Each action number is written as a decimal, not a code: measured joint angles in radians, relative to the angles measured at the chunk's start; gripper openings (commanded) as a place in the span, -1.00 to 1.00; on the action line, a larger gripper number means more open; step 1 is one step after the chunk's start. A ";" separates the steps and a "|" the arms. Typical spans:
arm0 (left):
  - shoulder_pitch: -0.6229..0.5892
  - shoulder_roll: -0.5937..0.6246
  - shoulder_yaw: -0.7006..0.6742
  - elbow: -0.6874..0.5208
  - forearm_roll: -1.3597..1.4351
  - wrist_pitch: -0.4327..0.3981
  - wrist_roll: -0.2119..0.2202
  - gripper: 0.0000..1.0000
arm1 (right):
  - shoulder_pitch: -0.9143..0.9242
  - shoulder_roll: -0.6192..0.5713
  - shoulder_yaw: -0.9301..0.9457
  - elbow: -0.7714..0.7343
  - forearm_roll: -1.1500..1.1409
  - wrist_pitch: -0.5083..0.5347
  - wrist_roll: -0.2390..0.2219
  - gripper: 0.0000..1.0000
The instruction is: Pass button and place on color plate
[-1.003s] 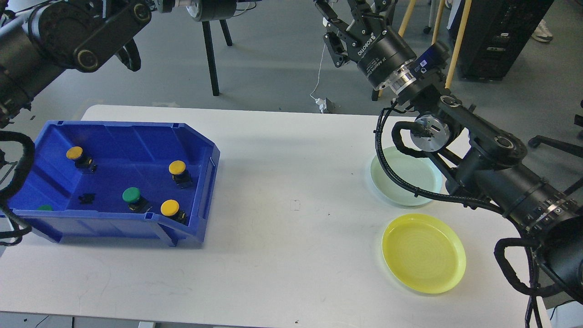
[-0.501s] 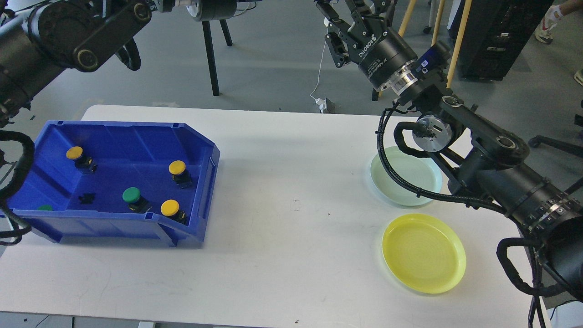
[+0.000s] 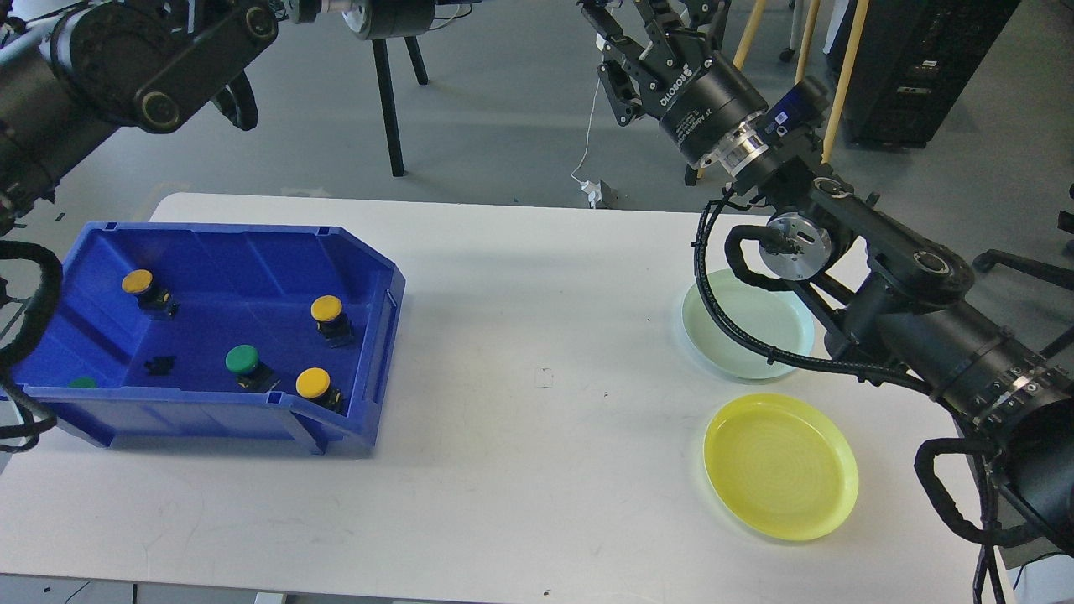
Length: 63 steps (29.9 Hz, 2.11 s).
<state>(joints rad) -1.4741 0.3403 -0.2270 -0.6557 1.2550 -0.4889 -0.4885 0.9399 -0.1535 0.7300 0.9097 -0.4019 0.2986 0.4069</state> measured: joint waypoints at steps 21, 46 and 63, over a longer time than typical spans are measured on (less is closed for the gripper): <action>0.022 0.032 0.012 0.028 0.058 0.000 0.000 0.99 | -0.009 -0.040 0.000 0.009 0.002 0.011 0.000 -0.87; 0.037 0.247 -0.006 0.082 -0.086 0.000 0.000 0.98 | -0.328 -0.240 -0.206 -0.209 -0.002 0.000 -0.013 -0.85; 0.030 0.247 -0.006 0.079 -0.088 0.000 0.000 0.98 | -0.332 -0.155 -0.316 -0.401 0.005 0.006 -0.031 0.44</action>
<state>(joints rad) -1.4440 0.5876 -0.2332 -0.5770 1.1671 -0.4886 -0.4888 0.6079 -0.3083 0.4142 0.5089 -0.3964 0.3041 0.3756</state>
